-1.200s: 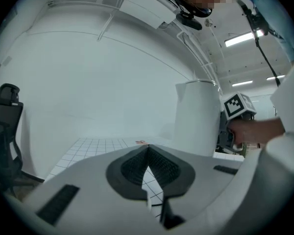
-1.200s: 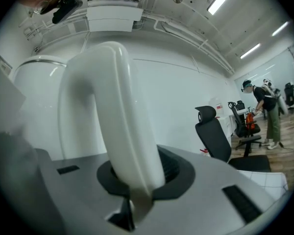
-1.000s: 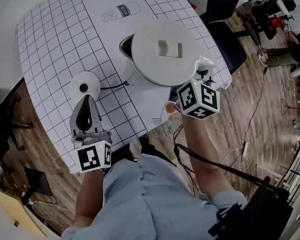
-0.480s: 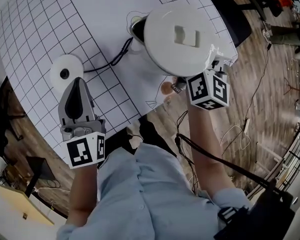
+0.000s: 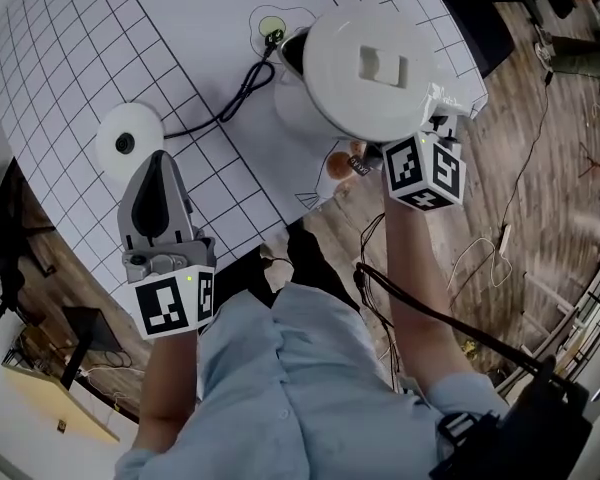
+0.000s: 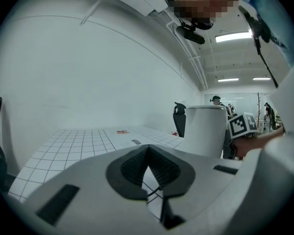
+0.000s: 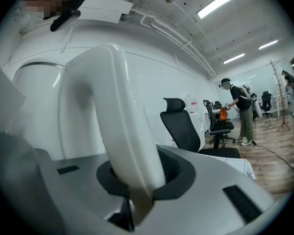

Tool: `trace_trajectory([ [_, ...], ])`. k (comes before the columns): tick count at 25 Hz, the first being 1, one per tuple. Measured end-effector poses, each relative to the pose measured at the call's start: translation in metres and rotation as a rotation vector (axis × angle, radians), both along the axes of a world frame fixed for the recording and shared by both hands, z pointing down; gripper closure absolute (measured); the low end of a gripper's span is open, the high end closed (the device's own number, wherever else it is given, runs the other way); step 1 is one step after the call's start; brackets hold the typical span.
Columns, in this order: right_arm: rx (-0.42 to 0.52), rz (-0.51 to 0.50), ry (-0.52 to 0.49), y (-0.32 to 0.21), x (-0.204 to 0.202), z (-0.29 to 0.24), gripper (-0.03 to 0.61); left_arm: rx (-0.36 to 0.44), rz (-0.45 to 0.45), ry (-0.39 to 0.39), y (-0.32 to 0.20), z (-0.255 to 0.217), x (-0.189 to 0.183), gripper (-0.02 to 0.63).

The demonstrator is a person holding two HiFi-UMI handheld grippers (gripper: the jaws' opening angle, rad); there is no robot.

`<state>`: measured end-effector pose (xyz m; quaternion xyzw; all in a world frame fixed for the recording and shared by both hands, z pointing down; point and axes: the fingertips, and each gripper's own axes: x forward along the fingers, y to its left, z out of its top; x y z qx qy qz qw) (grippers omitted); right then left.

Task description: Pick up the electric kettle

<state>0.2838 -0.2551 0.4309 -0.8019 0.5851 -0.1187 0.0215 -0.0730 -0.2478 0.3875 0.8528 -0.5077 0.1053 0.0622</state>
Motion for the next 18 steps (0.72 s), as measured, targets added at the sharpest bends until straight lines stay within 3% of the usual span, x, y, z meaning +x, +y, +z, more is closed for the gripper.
trace_trajectory([
  [13, 0.058, -0.034, 0.024, 0.004, -0.002, 0.012, 0.526, 0.011, 0.004, -0.012, -0.004, -0.006, -0.006, 0.614],
  [18, 0.012, -0.042, 0.019, 0.003, -0.003, 0.016, 0.513, 0.016, 0.002, -0.008, -0.004, -0.010, -0.007, 0.614],
])
